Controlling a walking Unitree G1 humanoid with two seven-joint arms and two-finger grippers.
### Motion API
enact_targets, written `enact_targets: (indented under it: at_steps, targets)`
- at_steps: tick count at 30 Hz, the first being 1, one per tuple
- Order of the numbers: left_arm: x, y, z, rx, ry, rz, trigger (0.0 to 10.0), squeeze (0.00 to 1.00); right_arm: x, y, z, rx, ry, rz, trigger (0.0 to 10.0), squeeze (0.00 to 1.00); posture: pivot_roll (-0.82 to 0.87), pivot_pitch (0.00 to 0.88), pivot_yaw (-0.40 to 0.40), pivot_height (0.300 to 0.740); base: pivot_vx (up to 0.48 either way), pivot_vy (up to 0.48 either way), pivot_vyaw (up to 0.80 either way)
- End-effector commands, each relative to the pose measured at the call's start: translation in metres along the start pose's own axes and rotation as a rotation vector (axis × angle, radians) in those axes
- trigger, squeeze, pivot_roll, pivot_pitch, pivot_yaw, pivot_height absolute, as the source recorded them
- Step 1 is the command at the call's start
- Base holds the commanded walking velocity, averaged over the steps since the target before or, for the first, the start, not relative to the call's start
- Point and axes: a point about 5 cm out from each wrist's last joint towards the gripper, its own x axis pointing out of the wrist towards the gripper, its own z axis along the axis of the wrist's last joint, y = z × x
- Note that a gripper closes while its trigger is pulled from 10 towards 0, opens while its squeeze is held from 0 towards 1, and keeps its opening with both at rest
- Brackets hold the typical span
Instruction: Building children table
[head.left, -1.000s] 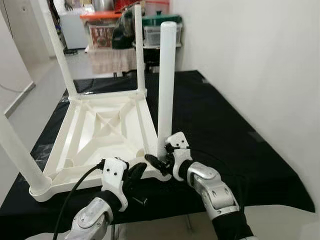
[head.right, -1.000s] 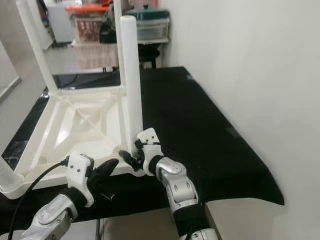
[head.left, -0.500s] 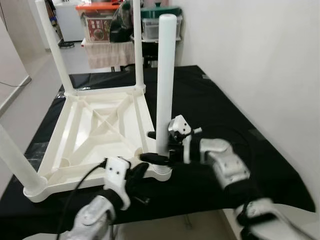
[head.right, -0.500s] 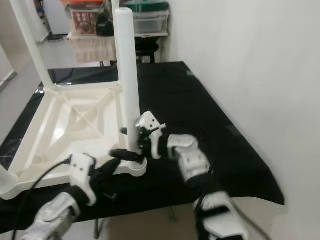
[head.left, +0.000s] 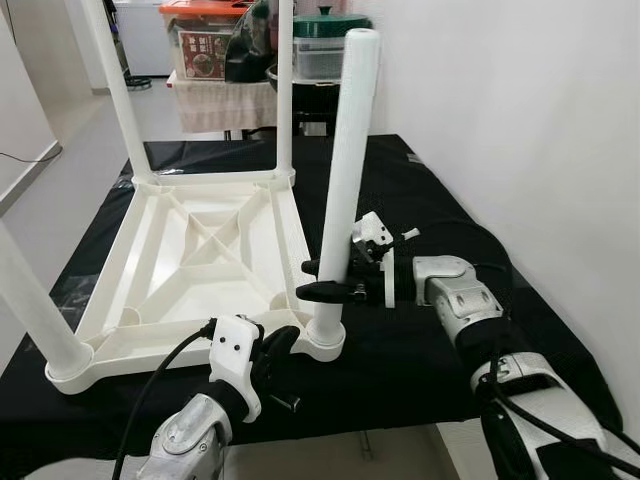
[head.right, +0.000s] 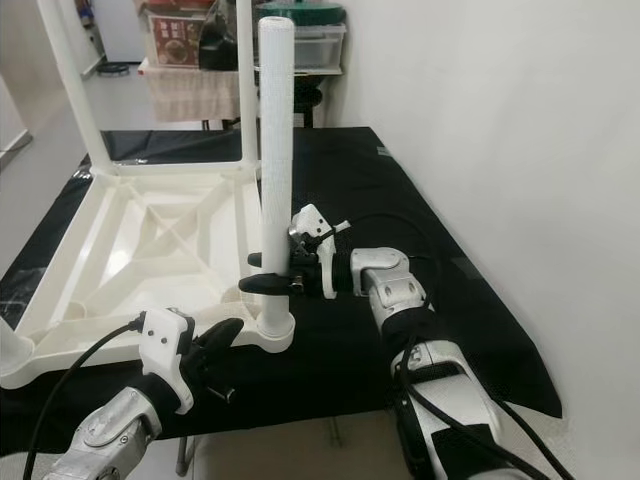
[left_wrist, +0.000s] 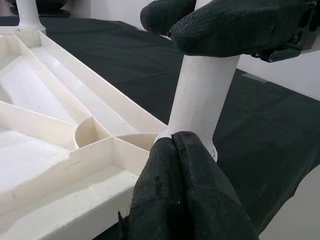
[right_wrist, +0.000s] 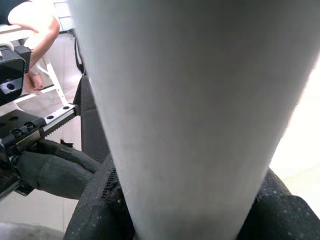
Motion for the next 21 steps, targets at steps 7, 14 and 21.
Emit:
enact_targets:
  at_steps: [7, 14, 21]
  targets:
    - [-0.004, 0.001, -0.002, 0.011, 0.008, 0.007, 10.0, 0.00, -0.016, 0.003, -0.036, 0.024, 0.087, -0.283, 0.0, 0.00, 0.00, 0.000, -0.068, 0.740, 0.000, 0.000, 0.00]
    - [-0.007, 0.005, -0.001, 0.032, 0.013, 0.008, 10.0, 0.00, 0.006, 0.045, -0.050, 0.086, 0.117, -0.816, 0.0, 0.00, -0.03, 0.000, -0.031, 0.740, 0.000, 0.000, 0.00]
    - [-0.005, 0.006, -0.002, 0.038, 0.020, 0.002, 10.0, 0.00, 0.028, 0.045, -0.058, 0.107, 0.125, -0.702, 0.0, 0.00, 0.01, 0.000, -0.050, 0.740, 0.000, 0.000, 0.00]
